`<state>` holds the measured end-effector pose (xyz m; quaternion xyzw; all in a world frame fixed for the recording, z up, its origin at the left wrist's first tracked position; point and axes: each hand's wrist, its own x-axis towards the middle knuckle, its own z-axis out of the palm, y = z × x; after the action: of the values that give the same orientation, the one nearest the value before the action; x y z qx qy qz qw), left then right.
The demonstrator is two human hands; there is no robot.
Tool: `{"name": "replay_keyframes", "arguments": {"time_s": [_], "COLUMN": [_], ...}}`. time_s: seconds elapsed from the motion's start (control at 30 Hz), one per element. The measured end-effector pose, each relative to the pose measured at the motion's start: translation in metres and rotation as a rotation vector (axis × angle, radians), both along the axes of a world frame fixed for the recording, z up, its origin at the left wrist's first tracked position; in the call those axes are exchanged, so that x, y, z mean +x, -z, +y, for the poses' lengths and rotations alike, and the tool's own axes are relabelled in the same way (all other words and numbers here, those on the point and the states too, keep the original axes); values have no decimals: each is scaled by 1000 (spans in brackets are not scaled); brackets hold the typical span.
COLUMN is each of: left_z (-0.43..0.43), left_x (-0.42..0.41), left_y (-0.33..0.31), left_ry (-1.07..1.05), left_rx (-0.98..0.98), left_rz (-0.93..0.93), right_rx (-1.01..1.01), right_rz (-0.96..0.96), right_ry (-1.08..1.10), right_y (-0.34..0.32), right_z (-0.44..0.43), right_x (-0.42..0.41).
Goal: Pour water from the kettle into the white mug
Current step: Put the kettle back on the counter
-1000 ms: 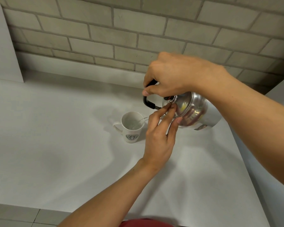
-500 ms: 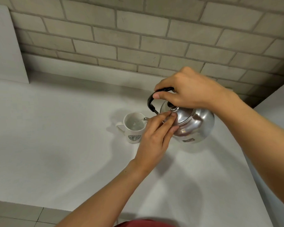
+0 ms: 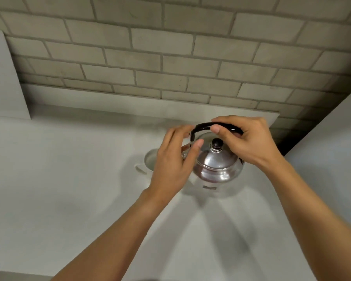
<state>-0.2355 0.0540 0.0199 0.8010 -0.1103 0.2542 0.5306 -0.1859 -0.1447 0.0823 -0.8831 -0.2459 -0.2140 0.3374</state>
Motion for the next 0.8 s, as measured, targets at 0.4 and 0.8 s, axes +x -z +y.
{"name": "replay_keyframes", "arguments": {"time_s": [0.4, 0.8], "left_z": [-10, -22], "left_x": [54, 221], "left_y": [-23, 5], "left_ry": [232, 101], "left_rx": [348, 485], "left_rz": [83, 153], "right_rx": [164, -131], "right_rz": [77, 326], "right_ry": [45, 133], "right_y": [45, 86], "right_z": [-22, -62], "right_x": [19, 175]}}
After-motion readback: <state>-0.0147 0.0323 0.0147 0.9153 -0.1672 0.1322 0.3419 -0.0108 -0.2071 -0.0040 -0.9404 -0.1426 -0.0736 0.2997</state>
